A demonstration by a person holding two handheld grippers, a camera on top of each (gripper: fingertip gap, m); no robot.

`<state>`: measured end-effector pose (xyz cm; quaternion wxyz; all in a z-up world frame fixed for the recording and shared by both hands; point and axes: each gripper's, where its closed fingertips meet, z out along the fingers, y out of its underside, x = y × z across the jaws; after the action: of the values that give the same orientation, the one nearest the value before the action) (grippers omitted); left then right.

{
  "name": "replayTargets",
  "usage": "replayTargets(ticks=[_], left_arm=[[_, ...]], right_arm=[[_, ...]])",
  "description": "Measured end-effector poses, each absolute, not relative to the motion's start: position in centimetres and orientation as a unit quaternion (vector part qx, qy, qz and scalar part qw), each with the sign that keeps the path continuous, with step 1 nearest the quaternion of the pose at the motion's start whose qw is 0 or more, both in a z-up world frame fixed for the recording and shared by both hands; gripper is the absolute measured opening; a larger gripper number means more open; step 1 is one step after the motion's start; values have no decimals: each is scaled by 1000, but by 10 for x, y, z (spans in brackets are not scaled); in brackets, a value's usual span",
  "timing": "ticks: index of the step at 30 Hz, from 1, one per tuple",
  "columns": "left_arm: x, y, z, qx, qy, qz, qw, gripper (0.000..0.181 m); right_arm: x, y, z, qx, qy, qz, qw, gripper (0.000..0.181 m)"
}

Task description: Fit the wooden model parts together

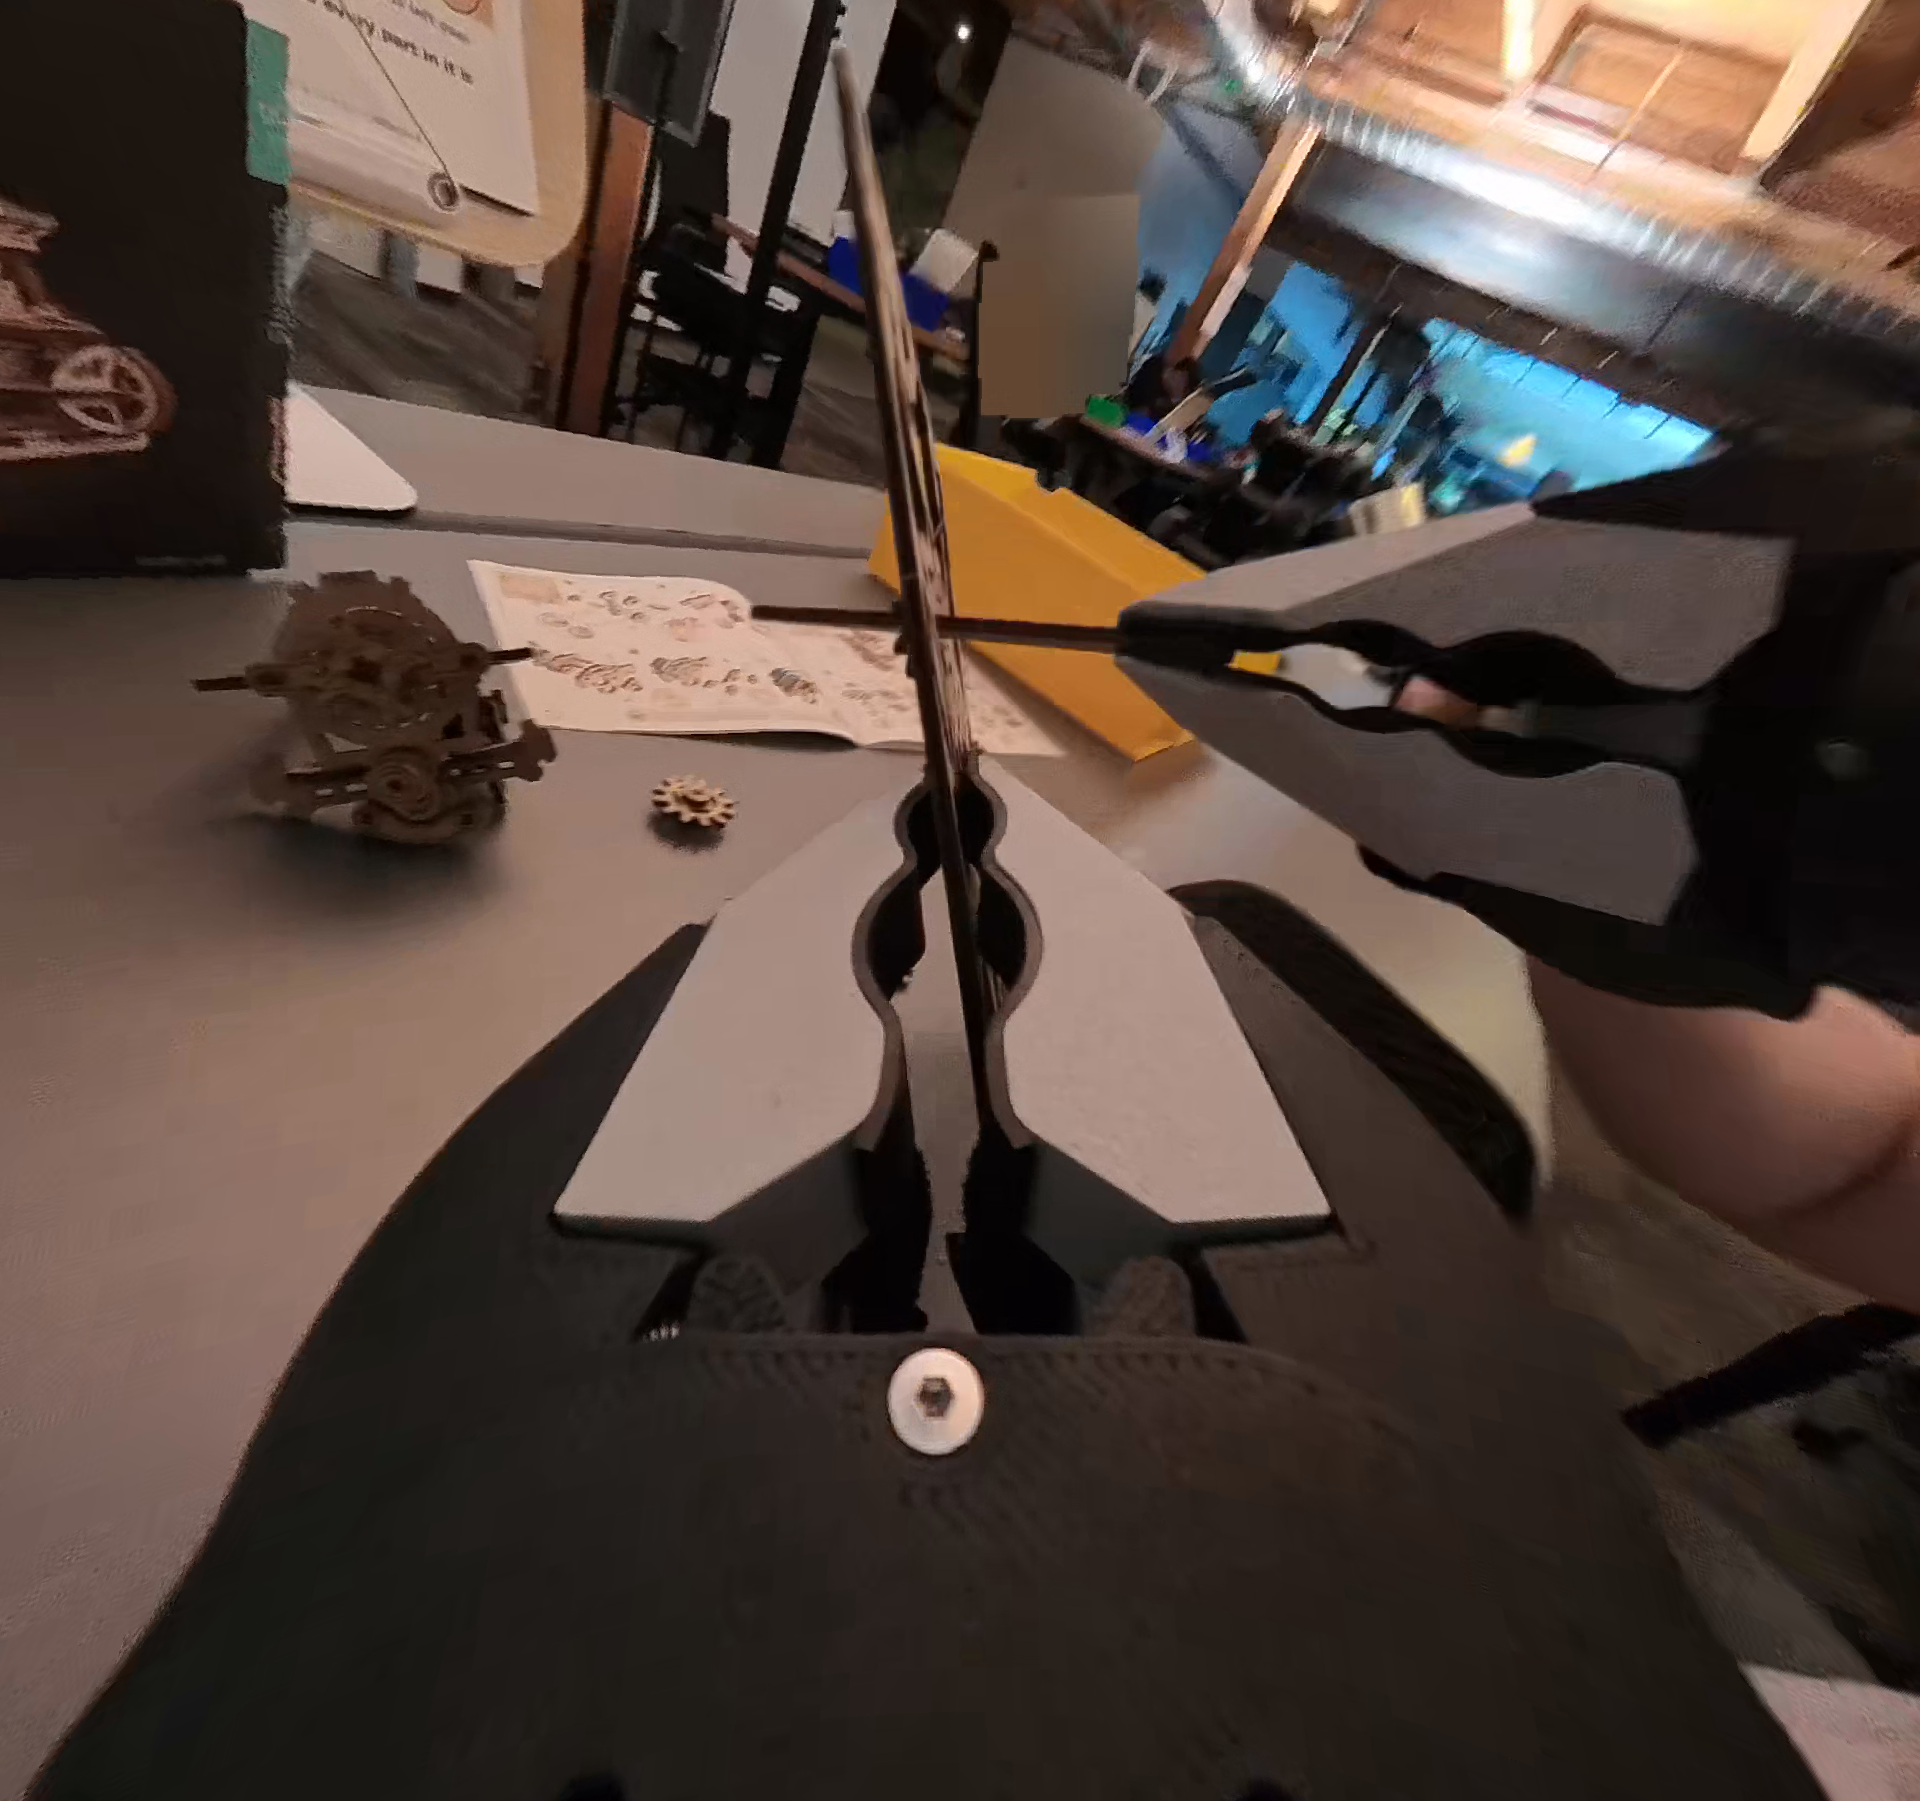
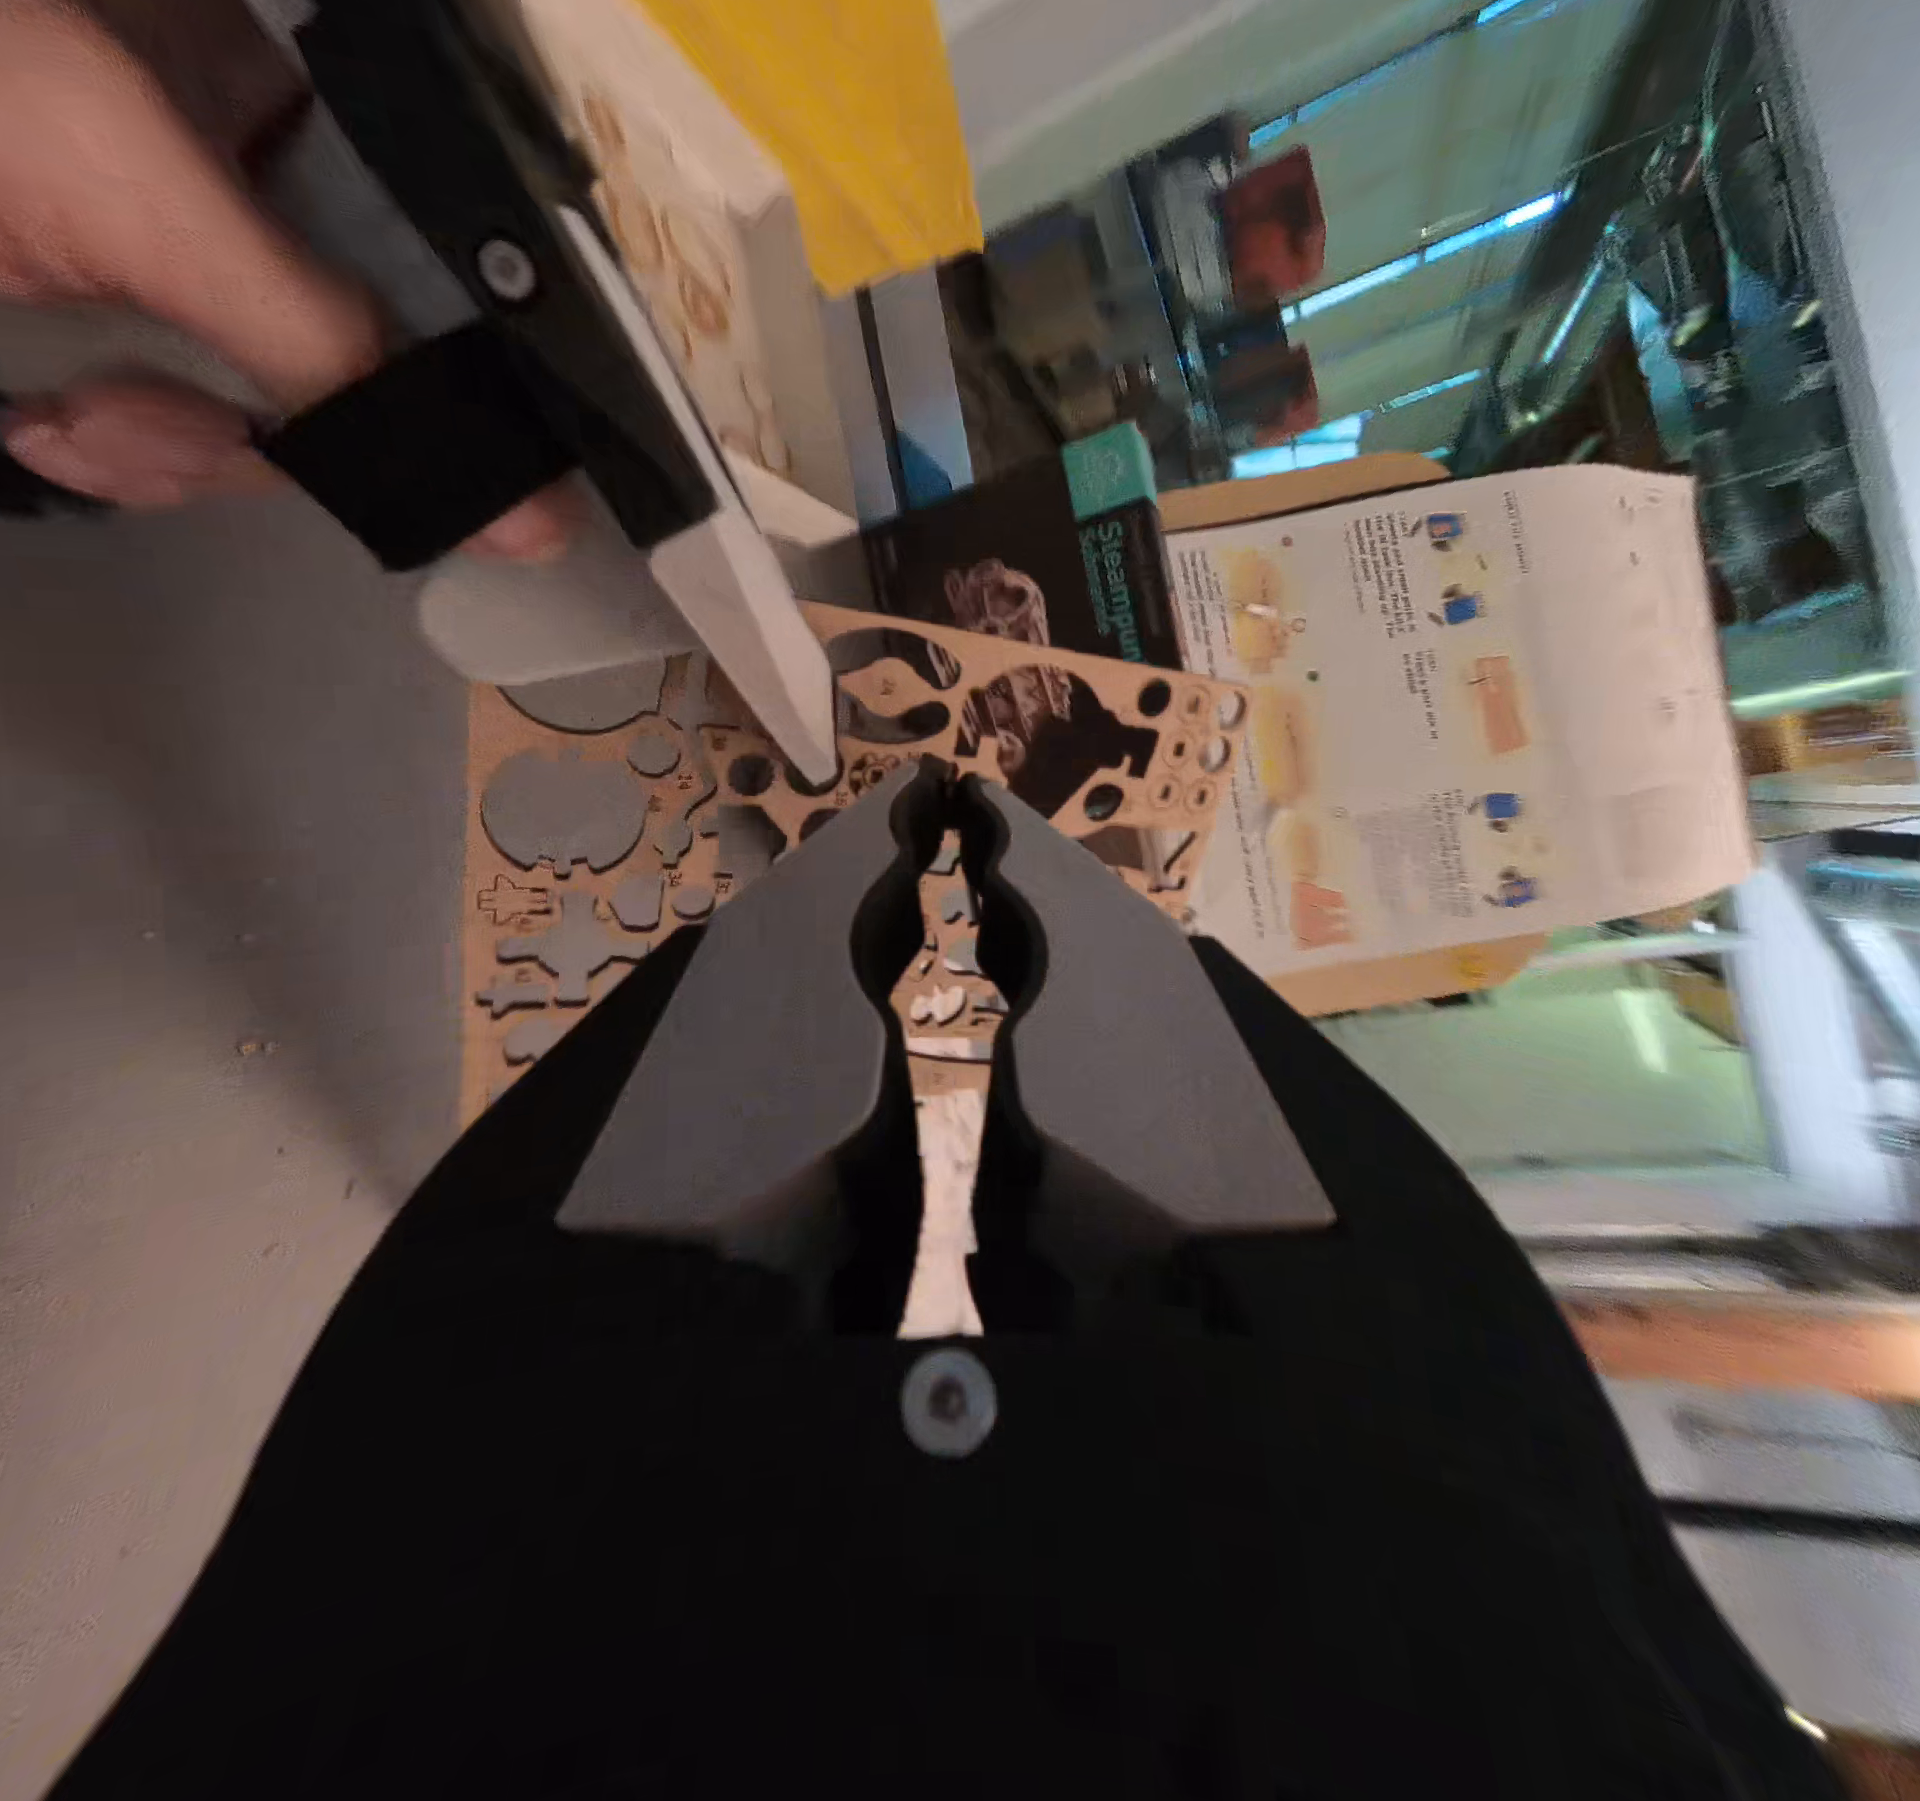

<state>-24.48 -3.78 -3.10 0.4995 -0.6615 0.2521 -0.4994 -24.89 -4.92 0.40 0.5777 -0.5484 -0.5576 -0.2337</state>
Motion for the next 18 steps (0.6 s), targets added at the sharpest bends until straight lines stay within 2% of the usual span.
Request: replayTargets(ticks=[4, 8, 13, 18], left_arm=[[-235, -45, -34, -663, 297, -452, 517, 1], [-251, -39, -15, -631, 226, -551, 497, 0], [-265, -39, -4, -584, 156, -671, 430, 0], [-261, -41, -5, -589, 168, -661, 433, 0]], right_arm=[[-252, -41, 5, -635, -568, -172, 494, 0], [-249, -43, 29, -639, -576, -80, 504, 0], [-234, -48, 33, -606, -509, 117, 600, 0], [-221, -52, 24, -581, -425, 190, 667, 0]])
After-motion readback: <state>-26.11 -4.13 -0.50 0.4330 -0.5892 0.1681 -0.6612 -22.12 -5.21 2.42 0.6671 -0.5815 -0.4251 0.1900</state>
